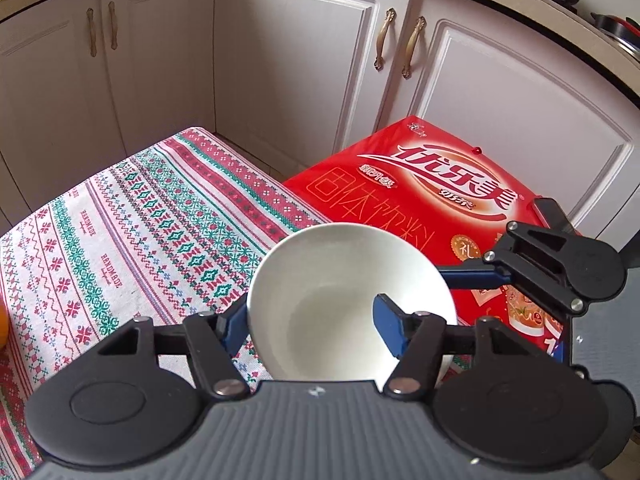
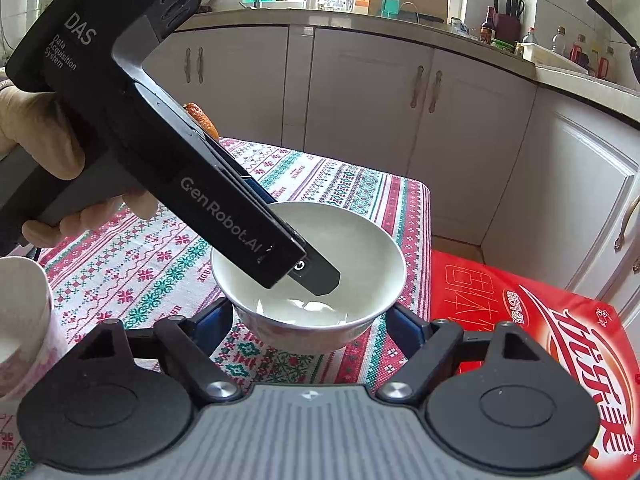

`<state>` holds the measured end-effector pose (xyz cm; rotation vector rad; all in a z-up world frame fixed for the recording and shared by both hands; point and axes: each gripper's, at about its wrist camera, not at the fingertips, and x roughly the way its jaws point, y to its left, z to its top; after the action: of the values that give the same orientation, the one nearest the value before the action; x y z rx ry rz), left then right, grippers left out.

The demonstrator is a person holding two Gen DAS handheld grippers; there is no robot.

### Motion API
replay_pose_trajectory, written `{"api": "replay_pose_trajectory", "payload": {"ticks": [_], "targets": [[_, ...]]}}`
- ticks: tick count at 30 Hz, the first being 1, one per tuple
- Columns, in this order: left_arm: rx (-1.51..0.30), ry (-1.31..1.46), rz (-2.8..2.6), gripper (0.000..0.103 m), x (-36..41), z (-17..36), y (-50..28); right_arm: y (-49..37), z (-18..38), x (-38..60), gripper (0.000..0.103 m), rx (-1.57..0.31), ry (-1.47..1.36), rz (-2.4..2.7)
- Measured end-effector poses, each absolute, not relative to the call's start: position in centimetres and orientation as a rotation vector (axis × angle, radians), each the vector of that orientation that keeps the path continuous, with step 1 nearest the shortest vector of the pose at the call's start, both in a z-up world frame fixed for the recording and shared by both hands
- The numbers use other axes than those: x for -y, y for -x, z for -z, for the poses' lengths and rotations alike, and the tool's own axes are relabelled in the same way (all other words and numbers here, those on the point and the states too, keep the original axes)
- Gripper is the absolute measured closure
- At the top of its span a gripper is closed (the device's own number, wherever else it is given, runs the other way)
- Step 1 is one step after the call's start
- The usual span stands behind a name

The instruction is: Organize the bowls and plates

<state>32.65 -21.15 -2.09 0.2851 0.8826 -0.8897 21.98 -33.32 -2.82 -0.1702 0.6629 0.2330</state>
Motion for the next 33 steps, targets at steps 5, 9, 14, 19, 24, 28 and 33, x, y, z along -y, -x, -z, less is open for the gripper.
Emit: {"api": "replay_pose_trajectory", "payload": {"ticks": [5, 9, 14, 19, 24, 28, 33], "targets": [[-0.855, -0.293, 0.884, 0.04, 20.0, 0.5, -30.6, -20.1, 1.2, 32.6, 0.016, -0.644, 0.166, -0.251], [-0.841, -0.292, 0.874, 0.039, 18.9, -0.7, -28.7, -18.4, 0.1, 31.6, 0.016, -0.629, 0.174, -0.264], [-0.813, -0.285, 0.863, 0.039, 17.2, -2.2, -26.2, -16.1, -1.3, 30.3, 0.016, -0.607, 0.19, -0.281], [-0.789, -0.281, 0.841, 0.039, 15.4, -3.4, -23.8, -13.8, -2.2, 28.7, 0.016, -0.585, 0.204, -0.304], [-0.765, -0.269, 0.809, 0.039, 13.4, -4.5, -21.8, -11.9, -3.2, 27.1, 0.016, -0.558, 0.205, -0.34], [-0.752, -0.264, 0.778, 0.039, 11.7, -5.0, -20.3, -11.0, -3.5, 25.8, 0.016, -0.549, 0.204, -0.373], [-0.755, -0.257, 0.737, 0.039, 9.5, -4.9, -18.8, -10.3, -3.3, 24.2, 0.016, -0.552, 0.195, -0.424]]}}
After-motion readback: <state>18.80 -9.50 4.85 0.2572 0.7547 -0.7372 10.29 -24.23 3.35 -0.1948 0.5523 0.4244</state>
